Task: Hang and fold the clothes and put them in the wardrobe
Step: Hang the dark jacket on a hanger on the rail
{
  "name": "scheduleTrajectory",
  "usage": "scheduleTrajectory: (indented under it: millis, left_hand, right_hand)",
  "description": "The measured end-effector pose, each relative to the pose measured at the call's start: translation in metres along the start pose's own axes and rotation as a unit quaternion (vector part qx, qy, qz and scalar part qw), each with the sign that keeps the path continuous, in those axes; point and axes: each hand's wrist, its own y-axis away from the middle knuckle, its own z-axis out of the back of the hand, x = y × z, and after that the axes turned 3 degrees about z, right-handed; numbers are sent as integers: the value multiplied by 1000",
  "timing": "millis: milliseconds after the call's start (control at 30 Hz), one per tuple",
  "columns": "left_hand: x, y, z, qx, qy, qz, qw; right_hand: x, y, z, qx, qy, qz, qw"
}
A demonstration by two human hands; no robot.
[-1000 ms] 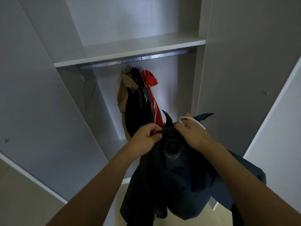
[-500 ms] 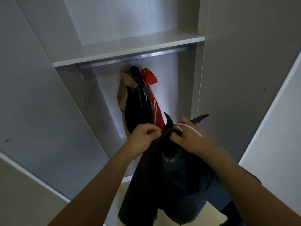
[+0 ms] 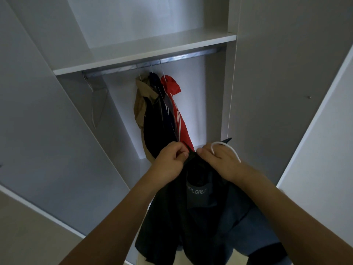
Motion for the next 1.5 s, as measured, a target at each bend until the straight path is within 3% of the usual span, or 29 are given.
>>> scheduleTrajectory:
  millis: [133, 300, 500, 667, 867, 1000, 1233, 1500]
  left_hand:
    - [-1, 1, 2, 3, -29, -32, 999]
    - [0, 3, 4, 13, -47, -53, 997]
    - [-1, 8, 9, 35, -72, -78, 994]
    - [-2, 10, 7, 19, -92, -104, 990]
    - [7, 19, 11, 6, -78, -90, 993]
    - [12, 12, 9, -4, -18, -18, 1000]
    - [6, 7, -12, 28, 69, 104, 992]
    - [-5, 14, -9, -34, -8, -15, 999]
  right_hand:
    - [4, 4, 7, 29, 18, 5, 999]
    - [5, 4, 15, 99, -41, -3, 994]
    - [-9, 5, 10, 50, -140, -88, 985]
    - [-10, 0, 6, -24, -25, 0, 999]
    - [-1, -2, 21, 25, 182, 109, 977]
    - [11, -1, 16, 74, 220, 104, 967]
    - [20, -8, 24, 12, 273, 116, 955]
    - [5, -21, 58, 30, 307, 122, 943]
